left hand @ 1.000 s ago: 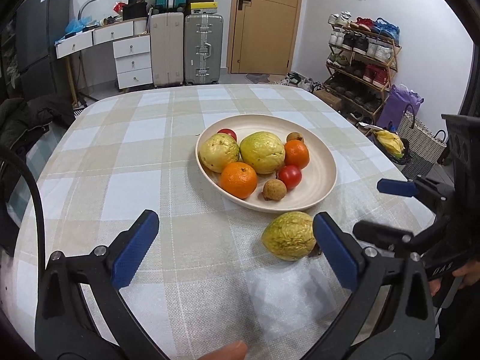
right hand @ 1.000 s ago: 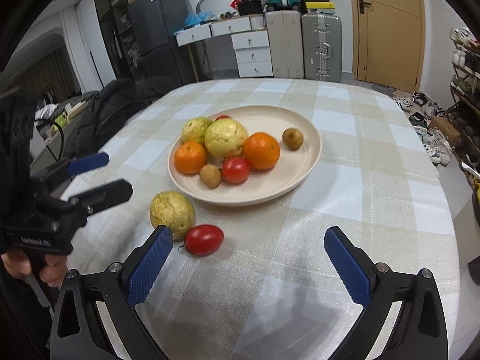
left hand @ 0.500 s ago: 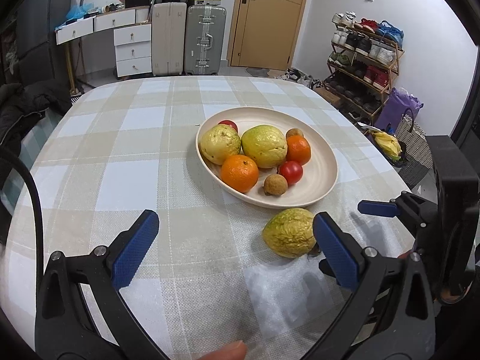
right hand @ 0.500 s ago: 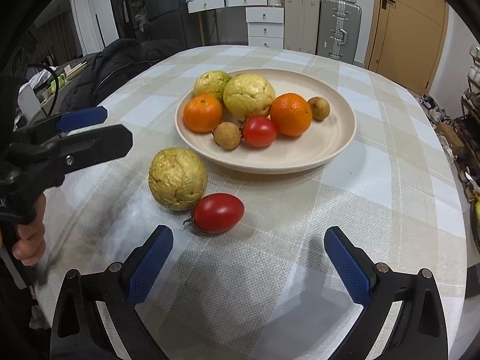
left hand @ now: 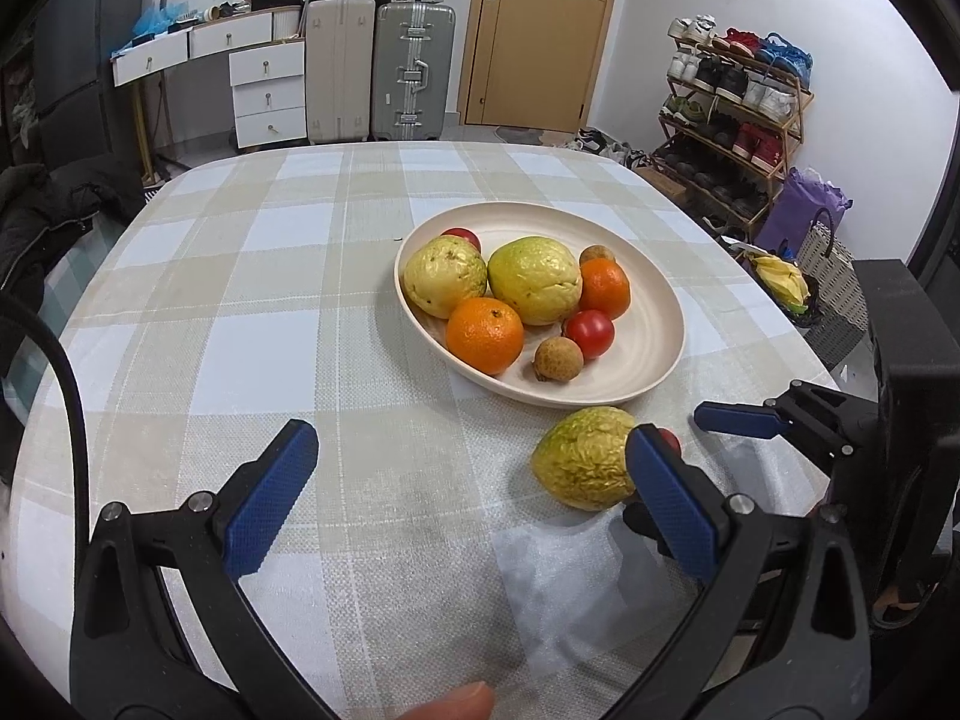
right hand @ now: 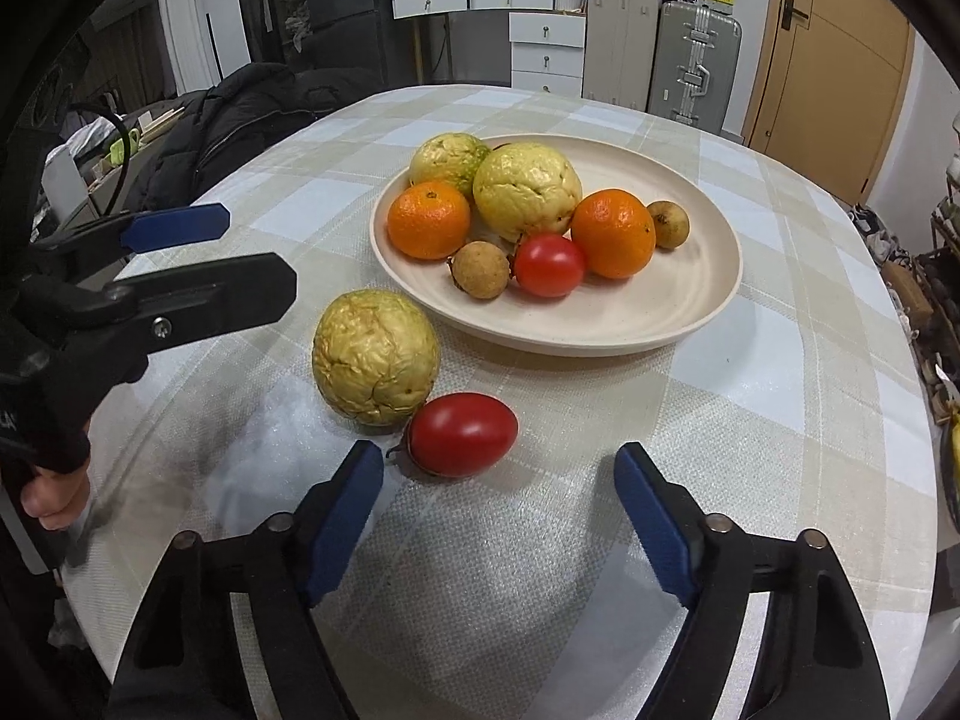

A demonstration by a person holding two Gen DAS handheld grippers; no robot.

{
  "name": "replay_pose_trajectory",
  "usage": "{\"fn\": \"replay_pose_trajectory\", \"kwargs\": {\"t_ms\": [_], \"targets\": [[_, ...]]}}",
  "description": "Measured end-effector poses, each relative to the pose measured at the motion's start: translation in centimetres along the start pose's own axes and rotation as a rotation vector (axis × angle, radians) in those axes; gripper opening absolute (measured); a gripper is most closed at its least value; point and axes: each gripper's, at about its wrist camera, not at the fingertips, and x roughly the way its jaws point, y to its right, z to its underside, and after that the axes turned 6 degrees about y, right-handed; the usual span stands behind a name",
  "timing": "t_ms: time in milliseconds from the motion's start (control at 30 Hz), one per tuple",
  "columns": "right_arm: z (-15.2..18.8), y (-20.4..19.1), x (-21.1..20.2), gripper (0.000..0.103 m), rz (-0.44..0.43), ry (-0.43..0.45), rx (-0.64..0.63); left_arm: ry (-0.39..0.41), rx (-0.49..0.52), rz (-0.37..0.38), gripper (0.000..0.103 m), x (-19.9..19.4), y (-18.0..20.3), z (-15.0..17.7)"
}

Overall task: Organize fruits
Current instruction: 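Move both open tools back toward the remaining guava and tomato, then close the right tool on the red tomato while the left tool grasps the guava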

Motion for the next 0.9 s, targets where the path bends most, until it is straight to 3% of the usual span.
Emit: {"fn": "replay_pose_trajectory", "kwargs": {"t_ms": [533,900], "targets": [[-0.4,-0.8,0.0,0.045,-0.056,0.033,-0.042,-0.010,0.006,0.005,0.102,0.3,0.2,0.3],[-0.3,0.2,-1.1,0.042,-0.065,0.066,-0.018,-0.014,0.007,-0.002,0.102,0.5,0.1,0.4]]}}
